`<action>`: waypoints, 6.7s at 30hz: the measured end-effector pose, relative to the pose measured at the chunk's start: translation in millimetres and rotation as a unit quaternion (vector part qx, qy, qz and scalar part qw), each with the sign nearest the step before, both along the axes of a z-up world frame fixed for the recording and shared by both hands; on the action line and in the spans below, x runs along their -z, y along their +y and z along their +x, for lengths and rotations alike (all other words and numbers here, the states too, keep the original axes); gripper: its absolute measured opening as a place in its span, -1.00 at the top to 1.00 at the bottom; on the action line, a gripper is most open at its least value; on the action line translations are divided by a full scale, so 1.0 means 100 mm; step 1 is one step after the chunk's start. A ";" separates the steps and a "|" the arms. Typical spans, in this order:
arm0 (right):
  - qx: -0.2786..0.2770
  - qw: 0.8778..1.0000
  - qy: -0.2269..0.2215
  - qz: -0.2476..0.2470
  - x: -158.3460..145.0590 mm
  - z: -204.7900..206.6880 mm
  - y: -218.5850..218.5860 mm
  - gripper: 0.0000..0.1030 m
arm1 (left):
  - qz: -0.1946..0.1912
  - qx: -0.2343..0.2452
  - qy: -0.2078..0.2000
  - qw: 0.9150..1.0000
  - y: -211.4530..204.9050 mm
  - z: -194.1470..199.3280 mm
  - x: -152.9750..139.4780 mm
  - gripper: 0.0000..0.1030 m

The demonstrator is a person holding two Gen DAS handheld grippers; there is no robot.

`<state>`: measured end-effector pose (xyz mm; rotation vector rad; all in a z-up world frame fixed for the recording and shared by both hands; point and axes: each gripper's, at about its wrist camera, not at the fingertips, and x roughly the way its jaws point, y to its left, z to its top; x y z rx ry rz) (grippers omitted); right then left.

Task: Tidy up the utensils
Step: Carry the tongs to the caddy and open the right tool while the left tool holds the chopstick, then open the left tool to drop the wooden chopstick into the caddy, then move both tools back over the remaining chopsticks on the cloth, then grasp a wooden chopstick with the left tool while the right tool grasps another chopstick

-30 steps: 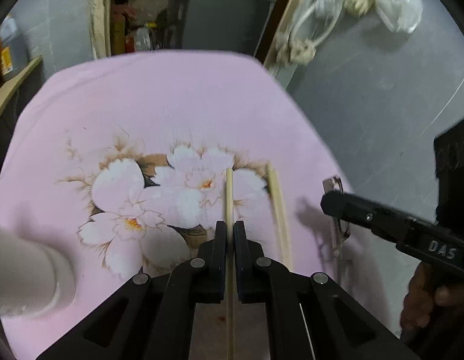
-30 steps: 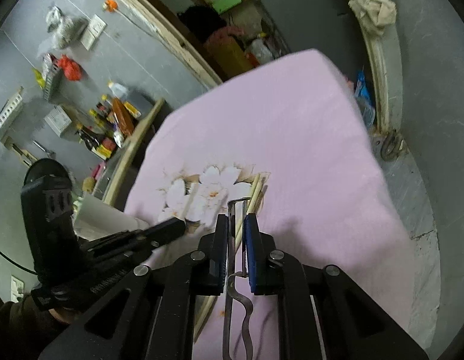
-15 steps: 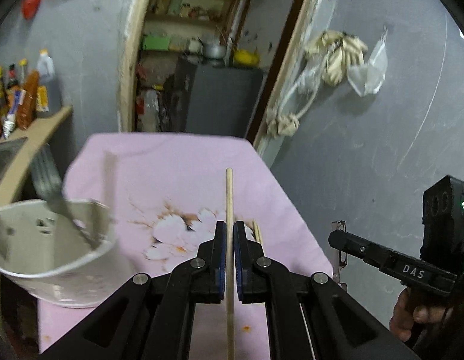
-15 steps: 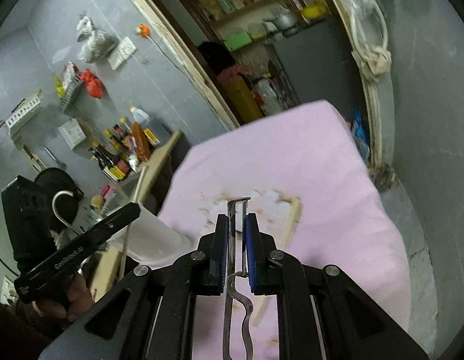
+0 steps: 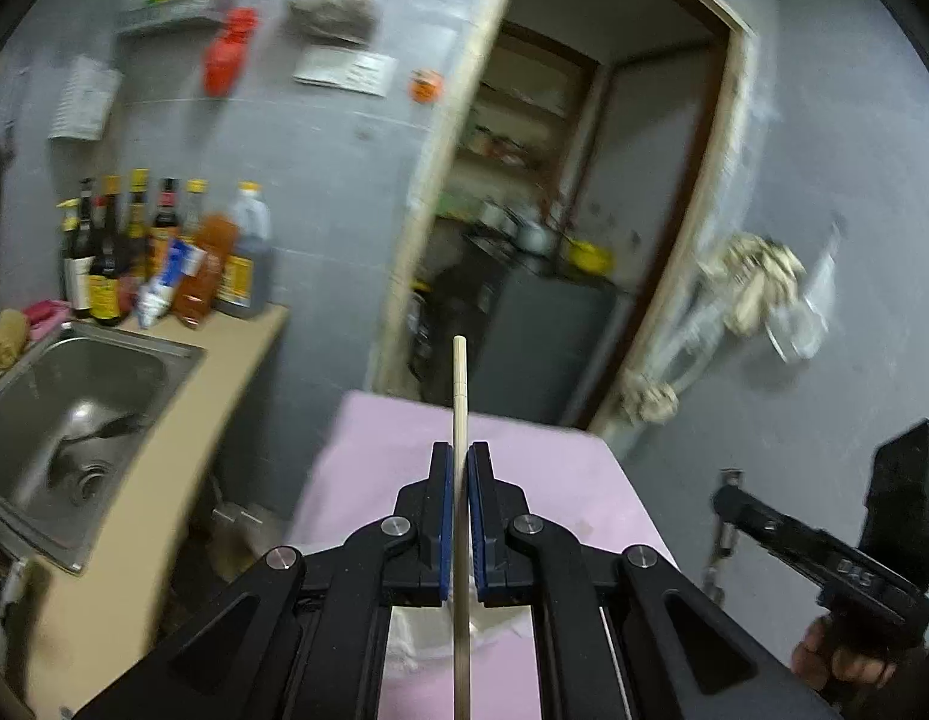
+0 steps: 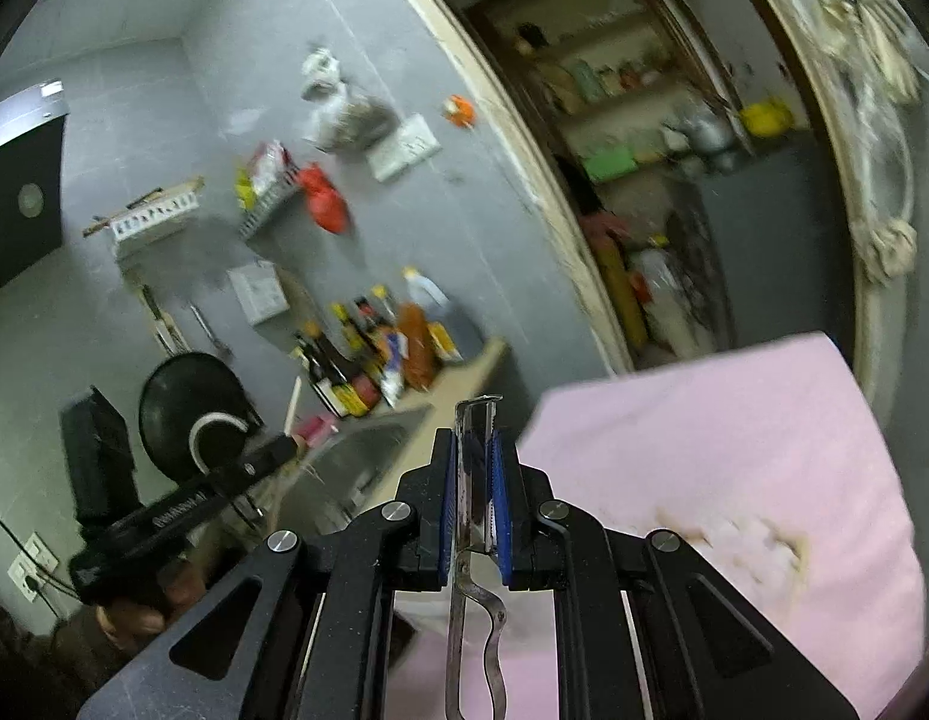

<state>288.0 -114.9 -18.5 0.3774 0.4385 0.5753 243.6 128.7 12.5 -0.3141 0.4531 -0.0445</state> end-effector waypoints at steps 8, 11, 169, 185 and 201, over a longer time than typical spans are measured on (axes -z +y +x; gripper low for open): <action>0.033 0.998 -0.051 -0.028 -0.09 0.21 0.58 0.80 | -0.059 -0.036 -0.012 0.998 0.65 0.24 0.14 0.90; 0.042 0.997 -0.057 -0.035 -0.06 0.28 0.67 0.80 | -0.069 -0.034 -0.015 0.997 0.72 0.36 0.21 0.90; 0.088 0.908 0.205 -0.355 1.83 0.02 -1.17 -0.96 | 0.047 0.178 0.222 0.958 -2.15 1.26 2.13 -0.98; 0.176 0.895 0.217 -0.349 1.71 -0.04 -1.80 -0.96 | 0.045 0.233 0.224 0.945 -2.38 1.23 2.08 -0.92; 0.117 0.921 0.219 -0.299 1.80 -0.21 -1.80 0.57 | 0.141 0.265 0.227 0.927 -2.86 1.20 2.08 0.31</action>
